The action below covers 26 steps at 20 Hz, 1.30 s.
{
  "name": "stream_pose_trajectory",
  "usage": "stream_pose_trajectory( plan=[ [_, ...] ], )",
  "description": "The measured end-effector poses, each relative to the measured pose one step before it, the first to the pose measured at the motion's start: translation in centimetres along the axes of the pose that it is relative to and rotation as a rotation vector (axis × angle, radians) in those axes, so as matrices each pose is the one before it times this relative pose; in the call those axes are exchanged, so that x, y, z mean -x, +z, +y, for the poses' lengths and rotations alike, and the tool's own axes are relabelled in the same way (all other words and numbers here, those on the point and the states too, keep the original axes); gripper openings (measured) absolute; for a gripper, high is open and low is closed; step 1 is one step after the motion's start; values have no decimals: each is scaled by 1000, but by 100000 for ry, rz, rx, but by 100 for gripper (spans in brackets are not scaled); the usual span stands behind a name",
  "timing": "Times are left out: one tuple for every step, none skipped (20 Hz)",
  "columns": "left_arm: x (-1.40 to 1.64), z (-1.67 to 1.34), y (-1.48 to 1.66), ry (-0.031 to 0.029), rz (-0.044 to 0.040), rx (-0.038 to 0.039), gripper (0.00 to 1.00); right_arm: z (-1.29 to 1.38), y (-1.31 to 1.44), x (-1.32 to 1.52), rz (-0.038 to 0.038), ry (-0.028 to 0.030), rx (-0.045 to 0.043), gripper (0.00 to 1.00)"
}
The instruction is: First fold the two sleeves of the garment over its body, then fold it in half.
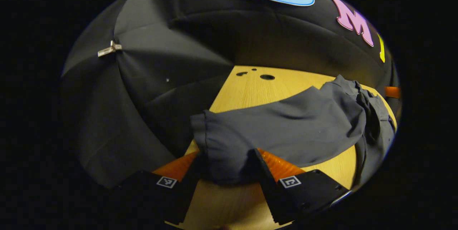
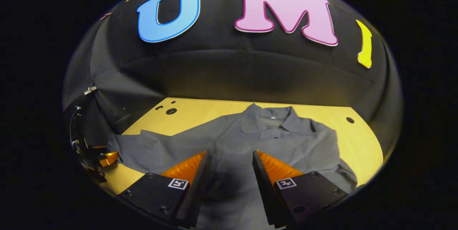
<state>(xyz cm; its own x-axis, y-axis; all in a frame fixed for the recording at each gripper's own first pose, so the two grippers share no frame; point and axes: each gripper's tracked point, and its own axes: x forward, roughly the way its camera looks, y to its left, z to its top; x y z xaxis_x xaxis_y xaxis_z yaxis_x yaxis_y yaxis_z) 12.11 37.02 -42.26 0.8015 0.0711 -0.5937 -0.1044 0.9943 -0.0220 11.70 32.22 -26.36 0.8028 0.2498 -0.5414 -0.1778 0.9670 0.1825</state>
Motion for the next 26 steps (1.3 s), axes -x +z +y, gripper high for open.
stream_pose_trajectory(
  plan=[
    [-95,-405,-242,-1195,1406,-1440,82,-1318,-179,1250,448,-1339,1621,73],
    [-118,-600,324,-3651,378,-2096,66,-1026,-570,1214,1192,-940,585,73],
    [-102,-310,180,-1255,1050,-1343,49,-970,-649,1290,1436,-763,-657,73],
    [-377,-227,-85,334,2154,-1518,33,-1212,-499,1504,984,-1159,-1088,73],
    [200,38,92,703,1238,-1770,16,-1170,-300,1109,186,-1440,-239,73],
    [35,77,153,974,1718,-659,10,-1197,-401,1077,-67,-1504,498,73],
    [68,-134,48,991,1369,33,8,-1150,-297,765,8,-1268,1150,73],
    [342,-190,88,479,812,495,7,-1114,-268,724,287,-1007,843,73],
    [437,-262,299,551,-106,368,7,-845,-120,529,171,-255,-369,73],
    [563,-171,574,554,-1126,-66,7,-755,-28,473,-50,-473,-924,73],
    [715,-187,772,947,-2430,-379,7,-659,29,577,-390,-426,-1009,73],
    [832,-194,1209,789,-3058,-307,6,-647,-46,436,-443,-460,-607,73],
    [847,-459,1192,108,-2980,-149,10,-554,-167,320,-25,-128,-466,73],
    [849,-576,1477,414,-3037,11,6,-347,-192,329,-24,169,-540,73],
    [897,-651,1351,371,-3009,230,6,-191,-364,418,123,372,-408,73],
    [825,-737,1470,20,-2842,352,6,-331,-386,414,285,304,-336,73],
    [925,-677,1298,144,-2835,214,6,-344,-314,262,456,499,-159,73],
    [658,-805,1374,-228,-2271,190,6,-406,-324,248,310,204,-212,73],
    [684,-984,917,-629,-2217,261,7,-400,-463,235,713,290,-655,73],
    [570,-1301,1222,-1576,-1782,463,6,-531,-360,289,419,120,-913,73],
    [457,-1429,1112,-1811,-1922,457,6,-659,-151,200,312,-161,-749,73],
    [394,-1485,1182,-1830,-1529,200,6,-687,-167,154,59,-348,-309,73],
    [304,-1353,974,-1625,-1561,-54,6,-861,-288,276,82,-586,87,73],
    [207,-1613,1189,-1865,-1905,-142,6,-802,-292,277,170,-488,314,73],
    [101,-1581,962,-1869,-1634,-282,6,-883,-206,103,229,-522,92,73],
    [138,-1697,1072,-1835,-1427,-610,6,-781,-218,117,230,-335,-203,73]
  ],
)
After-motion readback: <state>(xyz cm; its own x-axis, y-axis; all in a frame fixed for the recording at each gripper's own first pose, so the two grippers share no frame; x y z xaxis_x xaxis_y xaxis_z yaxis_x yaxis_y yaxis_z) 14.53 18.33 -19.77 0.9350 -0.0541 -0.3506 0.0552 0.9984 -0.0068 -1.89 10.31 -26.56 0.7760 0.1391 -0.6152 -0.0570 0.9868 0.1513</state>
